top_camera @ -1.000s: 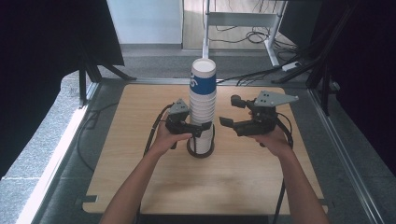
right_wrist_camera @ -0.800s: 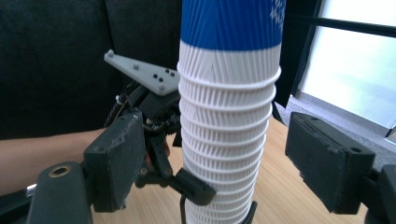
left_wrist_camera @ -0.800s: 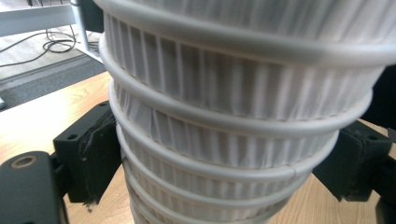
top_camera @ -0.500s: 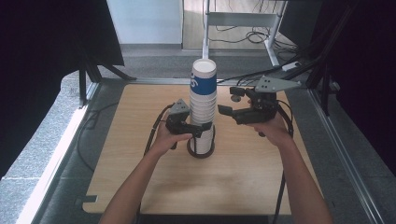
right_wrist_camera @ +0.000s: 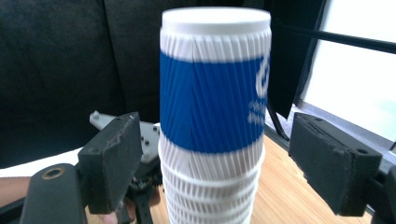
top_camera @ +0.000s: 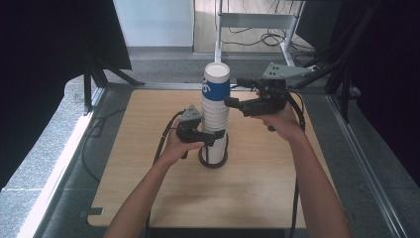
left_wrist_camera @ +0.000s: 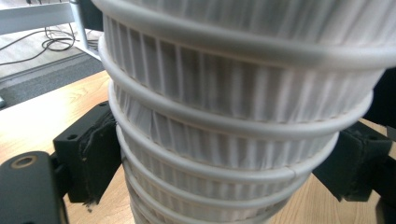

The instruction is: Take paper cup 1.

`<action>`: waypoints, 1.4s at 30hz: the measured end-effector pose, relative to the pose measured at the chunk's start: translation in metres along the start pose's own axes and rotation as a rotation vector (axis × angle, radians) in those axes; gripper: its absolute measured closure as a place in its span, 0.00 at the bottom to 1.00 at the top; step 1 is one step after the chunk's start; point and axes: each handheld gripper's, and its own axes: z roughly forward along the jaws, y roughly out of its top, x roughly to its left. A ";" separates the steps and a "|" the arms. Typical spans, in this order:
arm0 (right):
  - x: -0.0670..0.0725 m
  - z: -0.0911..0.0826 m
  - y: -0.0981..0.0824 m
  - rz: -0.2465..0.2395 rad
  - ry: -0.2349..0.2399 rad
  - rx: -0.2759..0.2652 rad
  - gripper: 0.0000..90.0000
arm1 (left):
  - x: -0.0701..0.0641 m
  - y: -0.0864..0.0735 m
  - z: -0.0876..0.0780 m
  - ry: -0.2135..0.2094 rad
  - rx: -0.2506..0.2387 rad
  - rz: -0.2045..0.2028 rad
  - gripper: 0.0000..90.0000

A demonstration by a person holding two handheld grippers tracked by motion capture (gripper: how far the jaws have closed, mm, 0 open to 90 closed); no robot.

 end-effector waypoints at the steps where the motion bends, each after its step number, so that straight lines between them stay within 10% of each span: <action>1: 0.000 0.002 0.002 -0.002 0.001 -0.001 0.19 | 0.000 0.000 0.000 0.000 0.000 0.000 0.13; 22: -0.002 0.045 0.032 -0.003 0.002 0.030 0.29 | -0.001 0.001 0.001 0.002 0.004 -0.010 0.13; 42: 0.008 0.028 0.047 -0.021 -0.060 -0.089 0.31 | -0.001 0.001 0.001 0.000 0.009 -0.006 0.13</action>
